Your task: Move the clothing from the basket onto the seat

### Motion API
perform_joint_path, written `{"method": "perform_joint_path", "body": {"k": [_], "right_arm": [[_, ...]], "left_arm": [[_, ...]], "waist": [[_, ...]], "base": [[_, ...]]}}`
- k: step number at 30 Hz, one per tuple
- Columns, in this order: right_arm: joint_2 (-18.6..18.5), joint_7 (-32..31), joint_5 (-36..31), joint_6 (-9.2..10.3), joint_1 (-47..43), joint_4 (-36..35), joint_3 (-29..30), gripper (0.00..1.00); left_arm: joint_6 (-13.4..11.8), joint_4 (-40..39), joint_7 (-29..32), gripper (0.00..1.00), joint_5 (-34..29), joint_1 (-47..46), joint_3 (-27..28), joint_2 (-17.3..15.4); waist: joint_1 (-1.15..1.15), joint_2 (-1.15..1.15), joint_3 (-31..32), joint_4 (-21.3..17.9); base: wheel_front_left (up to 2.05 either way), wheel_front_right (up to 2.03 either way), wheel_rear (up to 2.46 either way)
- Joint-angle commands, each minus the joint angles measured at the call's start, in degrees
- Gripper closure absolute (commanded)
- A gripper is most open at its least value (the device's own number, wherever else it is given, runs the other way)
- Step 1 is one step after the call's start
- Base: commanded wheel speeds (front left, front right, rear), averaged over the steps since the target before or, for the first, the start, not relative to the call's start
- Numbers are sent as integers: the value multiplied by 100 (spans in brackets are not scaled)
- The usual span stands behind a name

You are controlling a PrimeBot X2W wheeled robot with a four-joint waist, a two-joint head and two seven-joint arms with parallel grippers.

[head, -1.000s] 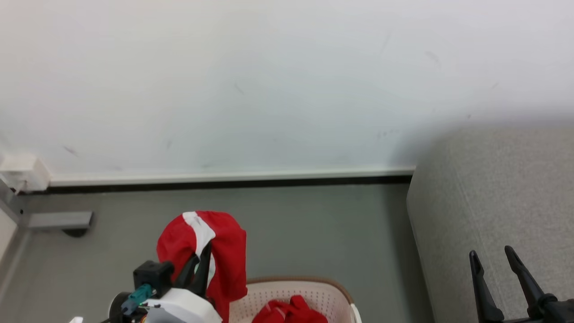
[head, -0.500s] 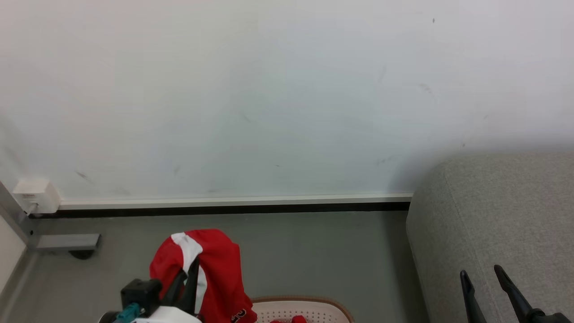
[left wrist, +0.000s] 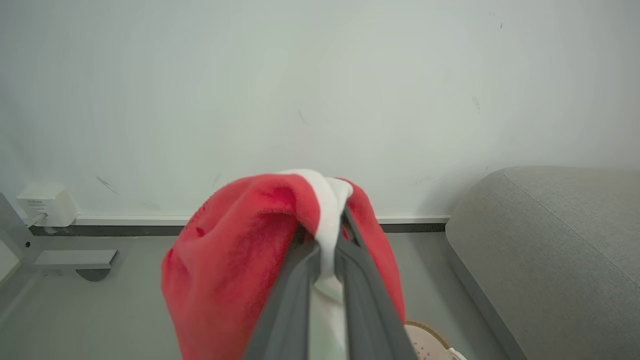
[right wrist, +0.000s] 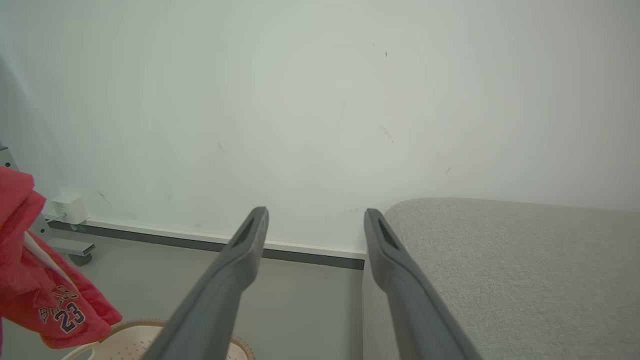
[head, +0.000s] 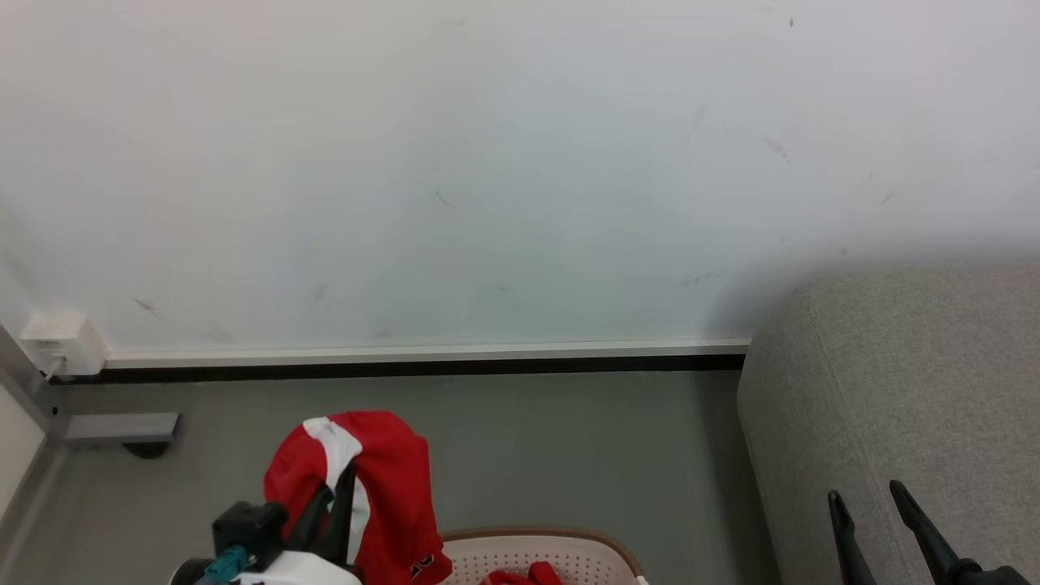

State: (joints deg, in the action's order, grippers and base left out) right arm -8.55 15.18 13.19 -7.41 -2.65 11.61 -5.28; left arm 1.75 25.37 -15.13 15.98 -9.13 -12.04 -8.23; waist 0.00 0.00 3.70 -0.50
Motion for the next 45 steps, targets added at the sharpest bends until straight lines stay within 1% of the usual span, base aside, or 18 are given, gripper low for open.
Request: {"method": "perform_joint_path", "body": {"k": [1,5,13,18,22,27,30,35,39,45], "right_arm": [[-1,-5,29,-15,18,15,-10,0],[10,-5,66,-15,81,-72,-126,0],[-89,-5,262,-15,268,-372,-697,0],[-165,-5,398,-14,414,-538,-1223,0],[-177,-5,530,-12,570,-582,-1732,0],[-152,-5,725,-11,733,-576,-2337,0],[-149,-5,819,-11,780,-531,-2557,0],[-139,-5,895,-11,872,-473,-2680,0],[-170,-5,823,-11,922,-379,-2589,0],[-188,-5,722,-11,926,-277,-2531,0]], "left_arm": [[3,-46,-3,100,-31,-61,-5,-53],[45,-168,-4,100,-46,-138,-47,-70],[155,-658,149,100,-124,-280,-327,-22],[222,-1023,312,100,-196,-425,-572,47],[293,-1207,442,100,-211,-535,-850,167],[362,-1259,501,100,-182,-688,-1267,343],[410,-1251,527,100,-161,-767,-1553,416],[467,-1282,574,100,-98,-864,-2078,480],[497,-1371,642,100,-4,-920,-2428,501],[553,-1618,867,100,511,-896,-2922,513]], "waist": [[0,0,-5,-5],[0,0,-23,-18],[0,0,-42,-41],[0,0,-55,-58],[0,0,-61,-80],[0,0,-68,-111],[0,0,-74,-129],[0,0,-110,-164],[0,0,-124,-186],[0,0,-99,-199]], "base": [[0,0,0],[0,0,0],[0,0,0],[0,0,0],[0,0,0],[0,0,0],[0,0,0],[0,0,0],[0,0,0],[0,0,0]]}}
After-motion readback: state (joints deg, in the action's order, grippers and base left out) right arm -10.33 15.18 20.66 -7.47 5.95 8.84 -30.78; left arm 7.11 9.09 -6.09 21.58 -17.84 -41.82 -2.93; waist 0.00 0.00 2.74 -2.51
